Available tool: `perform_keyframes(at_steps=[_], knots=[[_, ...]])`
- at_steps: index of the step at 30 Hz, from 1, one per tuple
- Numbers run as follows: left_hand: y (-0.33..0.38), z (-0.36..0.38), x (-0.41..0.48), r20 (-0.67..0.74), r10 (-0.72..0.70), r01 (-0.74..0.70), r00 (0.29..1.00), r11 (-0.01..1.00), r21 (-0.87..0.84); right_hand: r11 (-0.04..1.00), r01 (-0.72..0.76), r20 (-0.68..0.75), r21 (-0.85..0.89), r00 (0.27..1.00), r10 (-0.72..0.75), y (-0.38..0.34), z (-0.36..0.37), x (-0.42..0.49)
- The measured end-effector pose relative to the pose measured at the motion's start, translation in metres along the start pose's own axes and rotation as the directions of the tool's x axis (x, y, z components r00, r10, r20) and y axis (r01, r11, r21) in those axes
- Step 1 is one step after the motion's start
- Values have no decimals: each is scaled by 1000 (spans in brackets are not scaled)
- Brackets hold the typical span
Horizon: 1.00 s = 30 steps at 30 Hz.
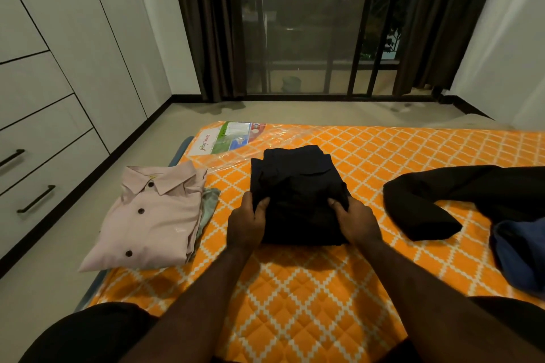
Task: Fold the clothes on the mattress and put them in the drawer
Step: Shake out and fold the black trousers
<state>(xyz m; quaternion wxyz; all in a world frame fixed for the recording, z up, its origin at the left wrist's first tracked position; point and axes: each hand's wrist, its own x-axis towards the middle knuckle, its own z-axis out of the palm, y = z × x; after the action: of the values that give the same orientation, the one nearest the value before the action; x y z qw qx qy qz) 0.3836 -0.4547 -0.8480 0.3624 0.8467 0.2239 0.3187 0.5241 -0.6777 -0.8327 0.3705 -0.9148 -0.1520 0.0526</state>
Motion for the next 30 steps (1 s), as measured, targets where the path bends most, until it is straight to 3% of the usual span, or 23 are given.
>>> perform_keyframes(at_steps=[10, 11, 14, 17, 19, 22, 24, 26, 28, 30], knots=[[-13, 8, 5, 114, -220, 225, 969, 974, -33, 994, -4, -39, -108, 999, 0, 5, 5, 8], [-12, 10, 9, 162, -306, 313, 938, 949, -24, 991, 5, -52, -132, 999, -13, 5, 4, 9], [-11, 11, 24, 330, -576, 600, 748, 799, 34, 970, 10, -38, -244, 999, -20, 6, 8, 14], [-19, 5, 30, 409, -613, 697, 676, 712, -85, 929, 93, 32, -358, 996, -88, 6, 12, 19], [-20, 0, 25, 410, -614, 717, 675, 676, -169, 908, 180, 82, -377, 983, -161, 8, 7, 23], [-19, -4, 21, 197, -484, 504, 853, 861, -70, 870, 334, 171, -364, 942, -290, 17, -11, 33], [-18, -10, 22, 67, -187, 184, 980, 981, 55, 819, 436, 288, -374, 894, -344, 22, -22, 42], [-20, -18, 26, 85, 19, -21, 996, 1000, 16, 790, 483, 392, -379, 857, -335, 24, -23, 50], [-27, -22, 25, 258, 57, -57, 965, 998, -7, 800, 474, 433, -369, 849, -303, 25, -19, 56], [-42, -19, 25, 416, 153, -277, 896, 927, 255, 833, 444, 456, -330, 848, -271, 25, -14, 58]])
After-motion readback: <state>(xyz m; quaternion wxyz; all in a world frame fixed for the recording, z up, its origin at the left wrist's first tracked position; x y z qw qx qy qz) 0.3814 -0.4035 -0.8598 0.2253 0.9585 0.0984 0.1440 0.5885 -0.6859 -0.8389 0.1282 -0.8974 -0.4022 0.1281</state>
